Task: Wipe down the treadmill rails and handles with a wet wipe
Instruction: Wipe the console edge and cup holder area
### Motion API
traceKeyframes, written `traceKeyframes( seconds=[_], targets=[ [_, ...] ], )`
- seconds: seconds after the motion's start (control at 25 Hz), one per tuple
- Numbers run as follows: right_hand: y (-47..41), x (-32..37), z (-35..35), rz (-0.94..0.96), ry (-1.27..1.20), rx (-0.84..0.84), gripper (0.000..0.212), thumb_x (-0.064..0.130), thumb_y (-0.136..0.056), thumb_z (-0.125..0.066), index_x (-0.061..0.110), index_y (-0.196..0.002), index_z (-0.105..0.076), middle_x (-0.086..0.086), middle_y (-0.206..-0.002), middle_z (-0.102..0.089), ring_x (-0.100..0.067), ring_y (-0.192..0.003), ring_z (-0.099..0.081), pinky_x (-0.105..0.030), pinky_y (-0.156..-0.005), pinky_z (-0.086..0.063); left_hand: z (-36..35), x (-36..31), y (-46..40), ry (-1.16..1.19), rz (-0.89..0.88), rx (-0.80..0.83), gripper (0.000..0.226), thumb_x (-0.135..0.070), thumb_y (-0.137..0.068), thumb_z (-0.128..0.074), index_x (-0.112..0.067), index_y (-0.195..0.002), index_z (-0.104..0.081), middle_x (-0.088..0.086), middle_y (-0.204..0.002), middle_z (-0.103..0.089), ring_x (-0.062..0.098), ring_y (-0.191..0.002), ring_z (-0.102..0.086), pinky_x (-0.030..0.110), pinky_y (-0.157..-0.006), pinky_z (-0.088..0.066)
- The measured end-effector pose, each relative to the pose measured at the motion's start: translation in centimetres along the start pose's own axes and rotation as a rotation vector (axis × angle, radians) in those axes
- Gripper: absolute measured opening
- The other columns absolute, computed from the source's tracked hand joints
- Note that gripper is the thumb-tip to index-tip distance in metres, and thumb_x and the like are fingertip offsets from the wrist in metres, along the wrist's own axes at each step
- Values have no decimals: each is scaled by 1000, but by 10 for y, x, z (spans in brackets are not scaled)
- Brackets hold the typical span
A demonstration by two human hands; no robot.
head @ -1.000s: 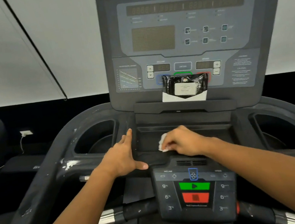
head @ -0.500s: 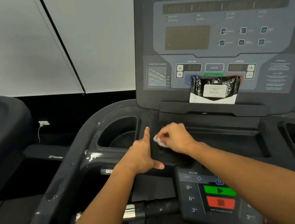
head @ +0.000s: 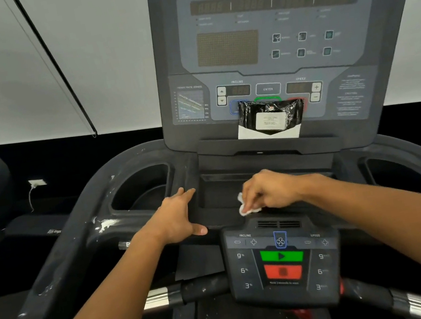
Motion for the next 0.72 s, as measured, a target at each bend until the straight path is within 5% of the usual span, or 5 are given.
traceKeyframes(
  seconds=[0.08,0.28,0.48,0.72],
  targets=[
    [6,-7,5,-47,6,-2,15,8,-85,-75,14,-98,-81,-4,-100,-74,-17,-95,-68,-28,-92,-48,2,2,1,-10,3,20,115,-38,-70,-87,-24,-157,-13,5,-165,-11,31,-145,-28,46,-117,-31],
    [-53,72,-25,217,40,-18,11,5,-80,-76,9,-89,-79,-9,-92,-71,-23,-88,-67,-29,-80,-49,8,7,1,71,8,7,114,-26,-71,-85,-20,-158,-12,7,-139,-54,23,-126,-52,33,-104,-44],
    [-105,82,-37,56,-94,-327,17,1,-91,-59,2,-101,-73,-13,-109,-62,-27,-102,-59,-42,-92,-49,20,28,7,111,1,-86,111,-13,-76,-72,-25,-158,3,-11,-121,-56,1,-95,-58,10,-72,-42],
    [-140,52,-8,-223,152,-445,25,-2,-96,-42,-5,-112,-61,-25,-118,-56,-39,-110,-53,-39,-89,-46,15,37,18,103,-26,-211,105,-17,-72,-78,-27,-155,-15,-4,-135,-51,10,-121,-51,13,-91,-36]
  ],
)
Point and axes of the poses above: each hand's wrist, its own y-axis away from the middle knuckle, its own z-axis out of the back of the hand, x = y × z, the point moved 5 cm from there along -y, towards the middle knuckle
